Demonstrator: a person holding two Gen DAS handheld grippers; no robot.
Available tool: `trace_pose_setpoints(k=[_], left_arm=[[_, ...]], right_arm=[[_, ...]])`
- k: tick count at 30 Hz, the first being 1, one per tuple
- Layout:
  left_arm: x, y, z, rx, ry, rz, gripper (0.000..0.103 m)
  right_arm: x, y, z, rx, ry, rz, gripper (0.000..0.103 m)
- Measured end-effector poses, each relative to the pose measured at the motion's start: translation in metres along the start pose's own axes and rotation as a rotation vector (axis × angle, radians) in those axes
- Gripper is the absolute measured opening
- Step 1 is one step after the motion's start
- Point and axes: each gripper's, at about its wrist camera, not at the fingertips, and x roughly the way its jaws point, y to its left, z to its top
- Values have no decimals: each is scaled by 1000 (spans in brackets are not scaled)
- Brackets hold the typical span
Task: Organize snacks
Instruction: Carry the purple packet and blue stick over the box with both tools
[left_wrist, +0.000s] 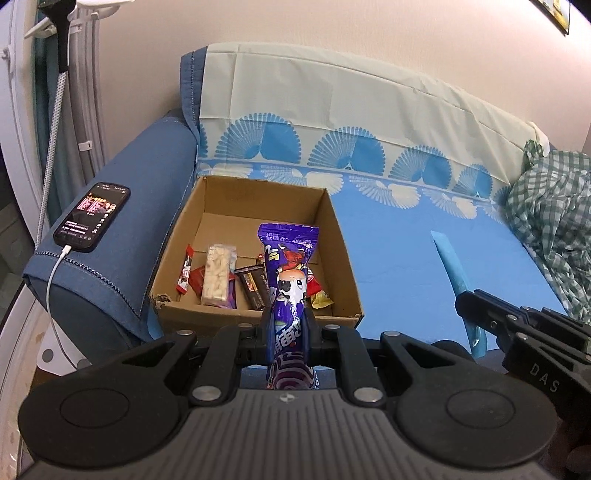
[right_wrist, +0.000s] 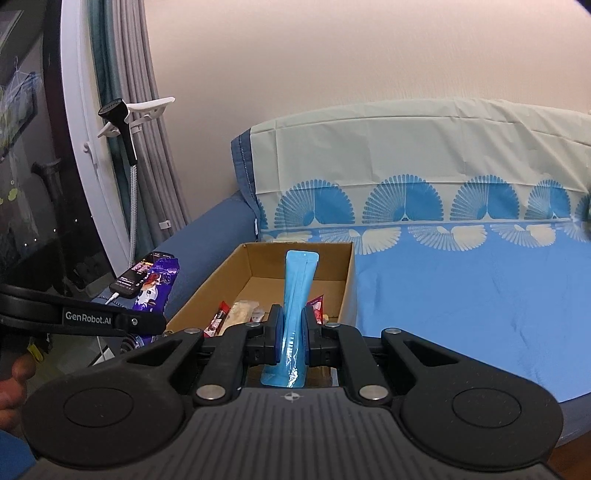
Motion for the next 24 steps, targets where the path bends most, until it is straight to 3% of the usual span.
trace_pose_setpoints(k=[24], left_arm=[[46,20,2,-40,121,-3,15]], right_arm=[[45,1,2,-21,116,-10,11]])
